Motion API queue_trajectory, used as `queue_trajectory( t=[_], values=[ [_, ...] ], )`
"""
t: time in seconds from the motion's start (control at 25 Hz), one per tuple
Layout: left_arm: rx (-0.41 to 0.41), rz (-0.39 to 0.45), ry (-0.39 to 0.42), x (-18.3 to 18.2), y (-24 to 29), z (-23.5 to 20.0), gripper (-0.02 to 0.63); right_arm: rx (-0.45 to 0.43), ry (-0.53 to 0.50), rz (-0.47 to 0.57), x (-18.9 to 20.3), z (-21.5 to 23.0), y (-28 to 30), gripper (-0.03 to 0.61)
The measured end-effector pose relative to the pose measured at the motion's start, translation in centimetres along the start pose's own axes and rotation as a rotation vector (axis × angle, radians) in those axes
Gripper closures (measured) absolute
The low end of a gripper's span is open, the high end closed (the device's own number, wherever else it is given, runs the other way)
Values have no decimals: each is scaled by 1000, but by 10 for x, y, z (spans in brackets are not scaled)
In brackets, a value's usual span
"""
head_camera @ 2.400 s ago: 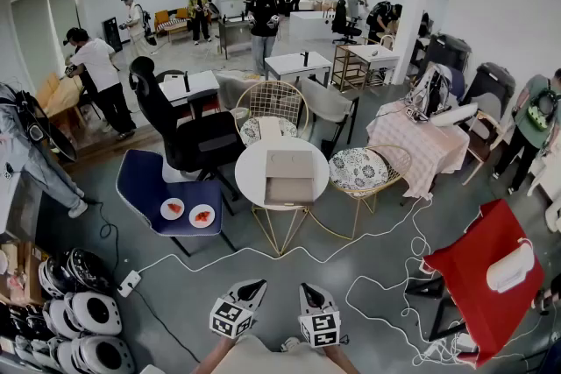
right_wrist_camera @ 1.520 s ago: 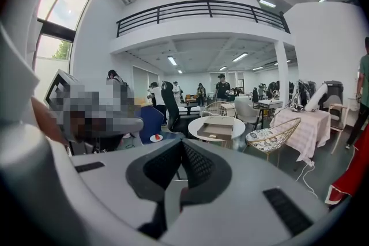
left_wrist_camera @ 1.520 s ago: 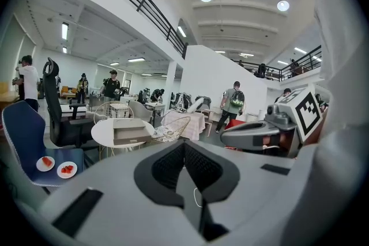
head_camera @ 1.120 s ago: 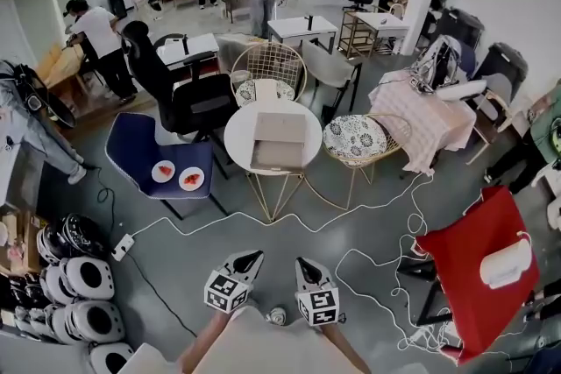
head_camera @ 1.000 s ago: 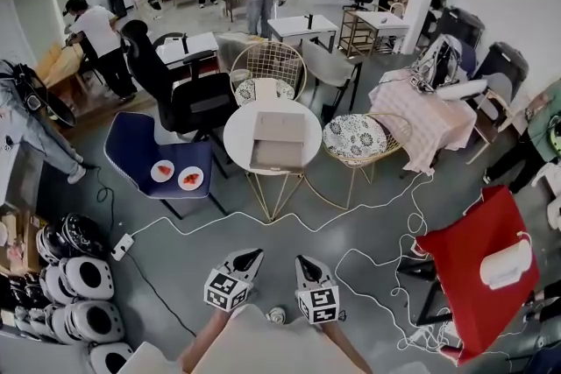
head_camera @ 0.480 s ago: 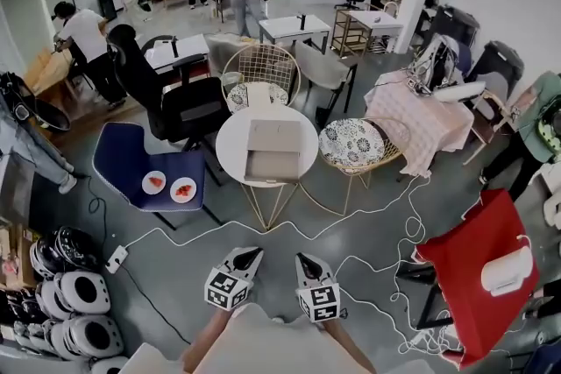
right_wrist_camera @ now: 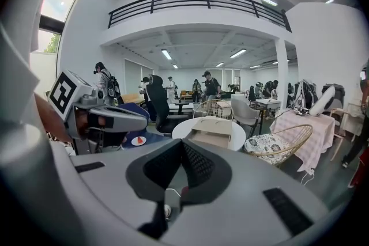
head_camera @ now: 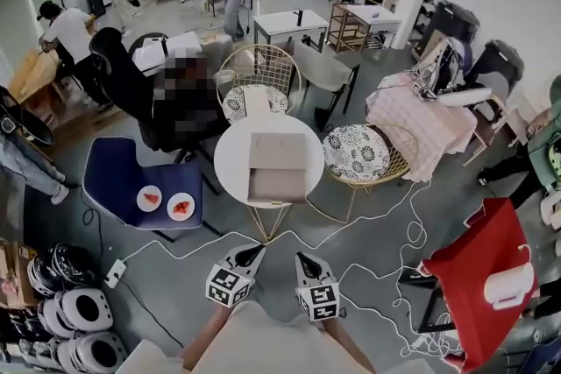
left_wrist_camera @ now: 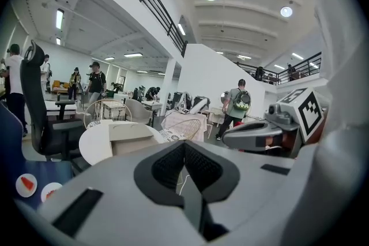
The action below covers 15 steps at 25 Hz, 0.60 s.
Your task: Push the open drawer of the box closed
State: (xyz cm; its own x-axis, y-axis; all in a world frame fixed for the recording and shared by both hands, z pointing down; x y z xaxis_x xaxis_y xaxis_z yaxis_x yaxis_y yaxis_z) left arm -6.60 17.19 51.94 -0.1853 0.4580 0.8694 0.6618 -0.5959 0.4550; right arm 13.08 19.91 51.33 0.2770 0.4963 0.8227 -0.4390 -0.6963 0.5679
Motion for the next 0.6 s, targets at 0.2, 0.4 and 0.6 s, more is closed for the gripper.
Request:
queue_trajectory(
  t=[0.2, 0.4, 0.6],
  values=[
    [5, 0, -3, -23, 6, -57, 603, 3, -7, -9, -41, -1, 44, 563],
    [10, 5, -2, -48, 14, -116, 601, 10, -18, -9, -86, 0, 92, 561],
    [7, 25, 8, -73, 24, -169, 603, 28, -32, -4, -127, 4, 134, 563]
  ],
)
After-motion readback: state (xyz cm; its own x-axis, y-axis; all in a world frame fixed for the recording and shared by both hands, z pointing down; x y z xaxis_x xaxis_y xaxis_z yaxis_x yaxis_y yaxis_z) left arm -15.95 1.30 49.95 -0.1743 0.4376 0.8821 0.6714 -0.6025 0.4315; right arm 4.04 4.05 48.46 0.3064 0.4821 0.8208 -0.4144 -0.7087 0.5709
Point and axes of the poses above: the fingertips, and each gripper's own axes: y forward along the fingers, z to its right, x out of its underside, the point moved 9 cm from there along -y, backward along the fingers, and after that the axes turned 12 degrees about -z, right-handed, at the moved point
